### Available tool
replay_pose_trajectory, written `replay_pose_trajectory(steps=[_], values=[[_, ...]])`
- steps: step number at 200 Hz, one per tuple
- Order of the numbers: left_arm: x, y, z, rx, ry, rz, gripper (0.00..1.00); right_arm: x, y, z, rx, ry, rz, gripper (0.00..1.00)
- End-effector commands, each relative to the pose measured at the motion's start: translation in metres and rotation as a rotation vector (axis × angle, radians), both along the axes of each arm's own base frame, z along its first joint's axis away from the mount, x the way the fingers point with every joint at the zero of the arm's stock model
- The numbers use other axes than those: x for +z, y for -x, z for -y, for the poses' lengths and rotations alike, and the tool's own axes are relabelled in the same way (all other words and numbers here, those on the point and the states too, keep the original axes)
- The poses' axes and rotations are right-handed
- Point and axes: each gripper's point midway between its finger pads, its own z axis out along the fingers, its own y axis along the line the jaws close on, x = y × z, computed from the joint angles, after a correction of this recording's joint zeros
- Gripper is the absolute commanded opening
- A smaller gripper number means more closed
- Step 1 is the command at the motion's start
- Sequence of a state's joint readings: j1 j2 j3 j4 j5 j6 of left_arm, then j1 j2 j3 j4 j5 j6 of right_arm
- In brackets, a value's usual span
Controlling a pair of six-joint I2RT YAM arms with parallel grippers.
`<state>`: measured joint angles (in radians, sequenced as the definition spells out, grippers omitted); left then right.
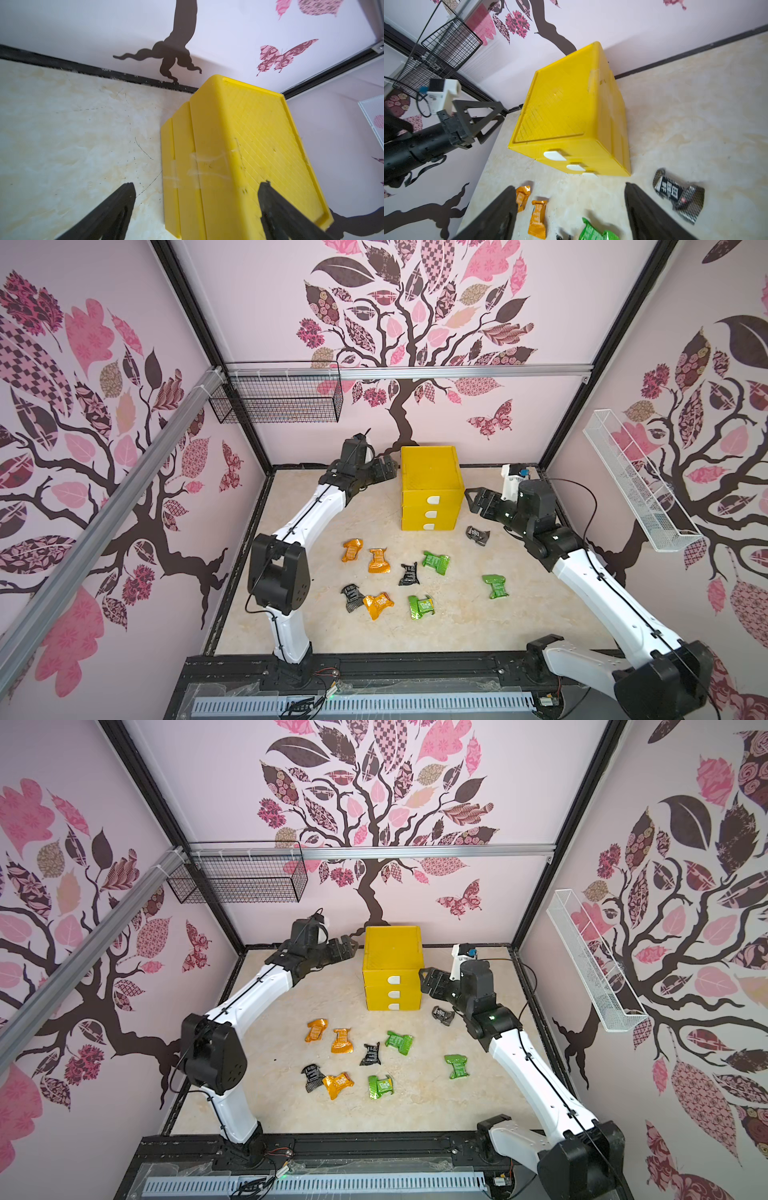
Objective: Place the cookies into the drawer by color
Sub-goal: Move the storage box to the center of the board, then open the drawer in the storage box.
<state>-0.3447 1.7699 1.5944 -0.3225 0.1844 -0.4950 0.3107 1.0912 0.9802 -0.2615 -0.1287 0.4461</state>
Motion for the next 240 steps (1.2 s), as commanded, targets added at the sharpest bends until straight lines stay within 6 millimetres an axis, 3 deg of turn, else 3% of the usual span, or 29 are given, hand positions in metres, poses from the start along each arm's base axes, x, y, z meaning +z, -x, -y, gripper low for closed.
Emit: replay_pose_trajectory(steps=[1,40,64,108,150,179,240], values=[[0.033,0.025,-0.002,-0.062,-0.069,0.146,0.97,-0.003,0.015,-0.004,-0.019,-0.105,-0.039,0.84],[0.045,0.084,-0.020,-0.144,-0.173,0.223,0.97,-0.013,0.024,-0.029,0.002,-0.271,-0.057,0.82],[0.035,0.118,-0.038,-0.161,-0.254,0.180,0.98,-0.018,0.024,-0.047,0.026,-0.357,-0.085,0.82],[0.017,0.167,-0.056,-0.250,-0.283,0.187,0.97,-0.025,0.011,-0.061,-0.013,-0.569,-0.081,0.79],[0.014,0.178,-0.073,-0.269,-0.313,0.232,0.97,-0.040,-0.002,-0.084,-0.047,-0.690,-0.081,0.79],[-0.004,0.182,-0.073,-0.293,-0.338,0.223,0.97,-0.047,-0.012,-0.095,-0.059,-0.772,-0.071,0.79],[-0.009,0.179,-0.072,-0.280,-0.315,0.212,0.98,-0.074,-0.030,-0.087,-0.228,-0.857,-0.055,0.76]])
